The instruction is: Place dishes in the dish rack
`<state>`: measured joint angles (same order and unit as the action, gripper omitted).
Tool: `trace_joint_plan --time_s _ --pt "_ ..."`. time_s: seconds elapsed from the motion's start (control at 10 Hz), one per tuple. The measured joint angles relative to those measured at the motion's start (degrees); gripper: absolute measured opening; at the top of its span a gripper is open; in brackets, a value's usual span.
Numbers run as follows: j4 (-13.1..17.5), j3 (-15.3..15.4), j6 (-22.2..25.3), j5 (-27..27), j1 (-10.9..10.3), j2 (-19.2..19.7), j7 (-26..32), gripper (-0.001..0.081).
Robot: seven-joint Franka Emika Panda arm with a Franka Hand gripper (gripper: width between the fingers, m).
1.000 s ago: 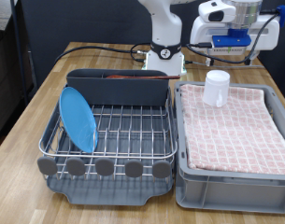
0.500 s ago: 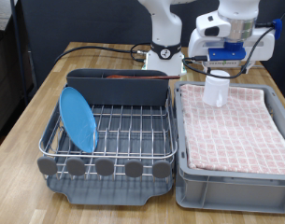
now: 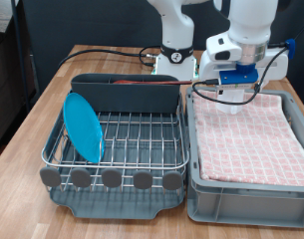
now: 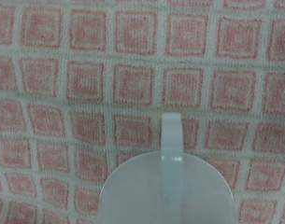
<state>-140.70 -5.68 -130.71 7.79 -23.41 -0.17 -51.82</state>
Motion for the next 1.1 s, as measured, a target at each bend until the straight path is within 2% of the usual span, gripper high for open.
trace_joint_plan --time_s 0.5,1.1 --pt "1.26 -0.02 -1.27 1.28 0.18 4.54 1.64 0.0802" --pt "2.1 -0.03 -1.27 2.35 0.41 7.68 2.31 0.0802"
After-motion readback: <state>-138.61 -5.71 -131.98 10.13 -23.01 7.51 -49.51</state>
